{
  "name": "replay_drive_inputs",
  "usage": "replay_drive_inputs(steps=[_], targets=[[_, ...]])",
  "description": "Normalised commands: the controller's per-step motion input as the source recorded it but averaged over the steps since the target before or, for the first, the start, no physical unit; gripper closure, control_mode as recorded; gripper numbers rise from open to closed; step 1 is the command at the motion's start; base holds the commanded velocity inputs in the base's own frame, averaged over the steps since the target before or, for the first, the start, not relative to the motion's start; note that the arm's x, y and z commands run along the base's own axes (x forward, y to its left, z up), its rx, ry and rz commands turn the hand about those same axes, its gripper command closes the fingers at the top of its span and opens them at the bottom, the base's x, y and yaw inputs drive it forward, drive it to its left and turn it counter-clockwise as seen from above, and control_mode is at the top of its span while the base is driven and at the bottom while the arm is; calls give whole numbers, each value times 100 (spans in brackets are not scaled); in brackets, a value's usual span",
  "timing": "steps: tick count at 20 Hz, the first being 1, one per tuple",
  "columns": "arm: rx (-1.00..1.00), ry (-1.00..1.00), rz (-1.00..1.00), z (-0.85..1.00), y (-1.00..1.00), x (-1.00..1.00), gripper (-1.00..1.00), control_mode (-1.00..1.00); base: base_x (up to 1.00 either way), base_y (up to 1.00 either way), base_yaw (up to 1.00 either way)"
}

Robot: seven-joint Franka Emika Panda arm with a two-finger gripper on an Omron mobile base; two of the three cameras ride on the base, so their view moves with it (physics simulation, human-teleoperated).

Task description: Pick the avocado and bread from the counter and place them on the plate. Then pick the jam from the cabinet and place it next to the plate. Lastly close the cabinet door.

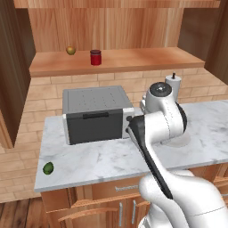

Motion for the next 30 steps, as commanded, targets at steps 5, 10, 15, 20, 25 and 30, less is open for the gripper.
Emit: replay_drive_inputs(steps=[5, 10, 15, 20, 25, 30], targets=[[5, 1, -23, 2, -68, 0, 100, -100, 0, 0, 0], [6, 4, -18, 1, -67, 0, 100, -100, 0, 0, 0], [9, 3, -7, 0, -58, 7, 100, -100, 0, 0, 0], [7, 0, 0, 0, -42, 27, 100, -100, 0, 0, 0], [2, 0, 0, 0, -26, 46, 100, -100, 0, 0, 0], [0, 0, 0, 0, -18, 46, 100, -100, 0, 0, 0]])
